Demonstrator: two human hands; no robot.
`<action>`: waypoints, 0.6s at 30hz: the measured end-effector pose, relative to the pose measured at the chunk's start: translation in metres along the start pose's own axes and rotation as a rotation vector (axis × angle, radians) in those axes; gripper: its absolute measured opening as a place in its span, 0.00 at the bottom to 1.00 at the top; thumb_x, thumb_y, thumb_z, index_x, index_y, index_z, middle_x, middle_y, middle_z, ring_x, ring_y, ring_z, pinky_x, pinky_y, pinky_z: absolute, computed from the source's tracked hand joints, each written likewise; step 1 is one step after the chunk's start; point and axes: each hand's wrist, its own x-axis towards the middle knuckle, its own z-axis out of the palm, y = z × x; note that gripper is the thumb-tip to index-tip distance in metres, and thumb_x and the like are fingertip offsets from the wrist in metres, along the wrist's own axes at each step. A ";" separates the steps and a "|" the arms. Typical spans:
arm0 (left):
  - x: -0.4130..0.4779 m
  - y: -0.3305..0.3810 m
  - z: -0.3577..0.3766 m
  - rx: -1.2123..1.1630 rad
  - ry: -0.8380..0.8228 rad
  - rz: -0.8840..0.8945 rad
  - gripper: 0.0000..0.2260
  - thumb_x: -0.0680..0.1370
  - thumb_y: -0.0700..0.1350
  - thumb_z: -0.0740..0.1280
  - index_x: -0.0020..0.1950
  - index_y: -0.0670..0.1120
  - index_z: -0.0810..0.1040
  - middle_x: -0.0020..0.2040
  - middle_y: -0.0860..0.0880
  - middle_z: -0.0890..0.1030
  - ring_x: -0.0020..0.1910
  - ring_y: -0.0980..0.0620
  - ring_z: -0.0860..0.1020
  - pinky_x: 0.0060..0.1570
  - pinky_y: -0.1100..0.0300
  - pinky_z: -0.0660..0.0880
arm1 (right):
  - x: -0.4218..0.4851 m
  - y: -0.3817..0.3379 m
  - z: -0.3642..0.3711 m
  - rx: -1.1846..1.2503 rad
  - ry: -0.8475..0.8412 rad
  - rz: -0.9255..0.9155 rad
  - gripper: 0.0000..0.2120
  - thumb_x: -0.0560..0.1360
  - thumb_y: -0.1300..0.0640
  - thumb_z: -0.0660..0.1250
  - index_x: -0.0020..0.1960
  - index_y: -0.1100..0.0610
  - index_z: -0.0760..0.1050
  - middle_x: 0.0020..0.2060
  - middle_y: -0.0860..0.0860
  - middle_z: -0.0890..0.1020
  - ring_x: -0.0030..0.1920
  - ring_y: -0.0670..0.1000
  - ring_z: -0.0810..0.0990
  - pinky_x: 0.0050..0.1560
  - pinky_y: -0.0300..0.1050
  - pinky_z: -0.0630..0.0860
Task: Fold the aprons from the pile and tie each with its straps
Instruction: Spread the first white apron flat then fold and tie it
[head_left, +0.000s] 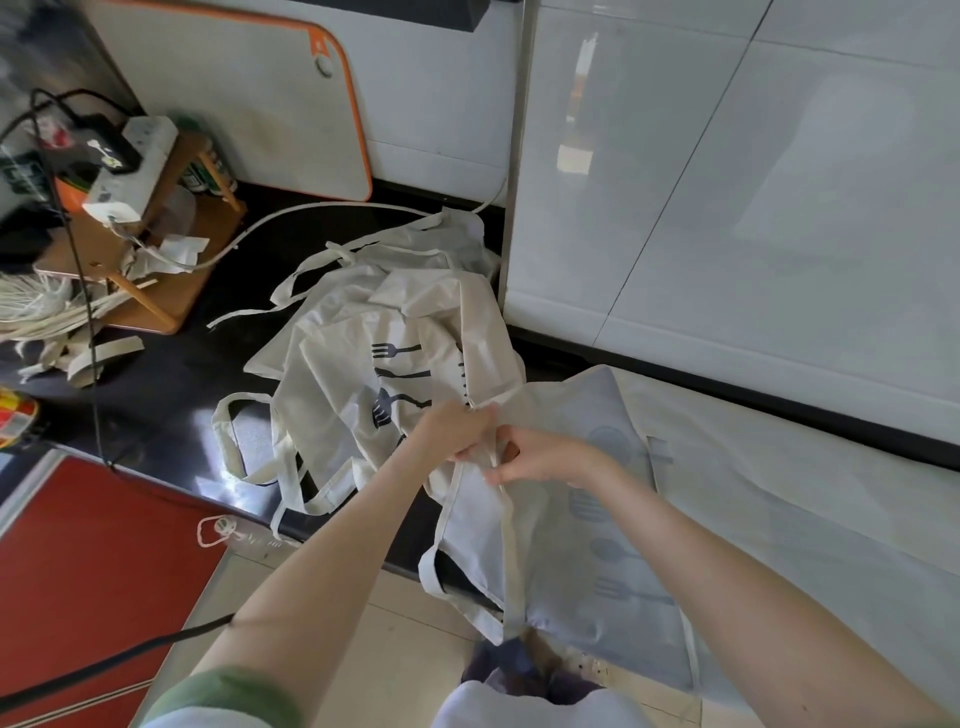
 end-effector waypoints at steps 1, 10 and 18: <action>-0.001 -0.001 0.000 -0.002 -0.091 -0.011 0.21 0.80 0.58 0.57 0.41 0.42 0.75 0.27 0.48 0.72 0.23 0.53 0.69 0.25 0.64 0.67 | 0.002 0.000 0.001 0.006 0.015 -0.014 0.09 0.76 0.61 0.68 0.53 0.51 0.72 0.40 0.44 0.75 0.42 0.40 0.73 0.44 0.31 0.70; -0.002 -0.019 -0.031 -0.489 -0.361 0.088 0.17 0.78 0.54 0.67 0.59 0.42 0.78 0.53 0.44 0.83 0.54 0.49 0.81 0.56 0.53 0.78 | 0.005 -0.019 -0.018 0.234 0.108 -0.119 0.36 0.75 0.70 0.61 0.76 0.44 0.57 0.55 0.58 0.82 0.54 0.54 0.81 0.55 0.50 0.77; -0.012 -0.019 -0.039 -0.732 -0.348 0.161 0.06 0.81 0.39 0.60 0.56 0.40 0.73 0.39 0.45 0.80 0.36 0.50 0.79 0.44 0.56 0.79 | 0.019 -0.056 -0.034 0.259 0.117 -0.309 0.31 0.81 0.67 0.57 0.71 0.35 0.57 0.67 0.46 0.74 0.65 0.46 0.75 0.64 0.44 0.73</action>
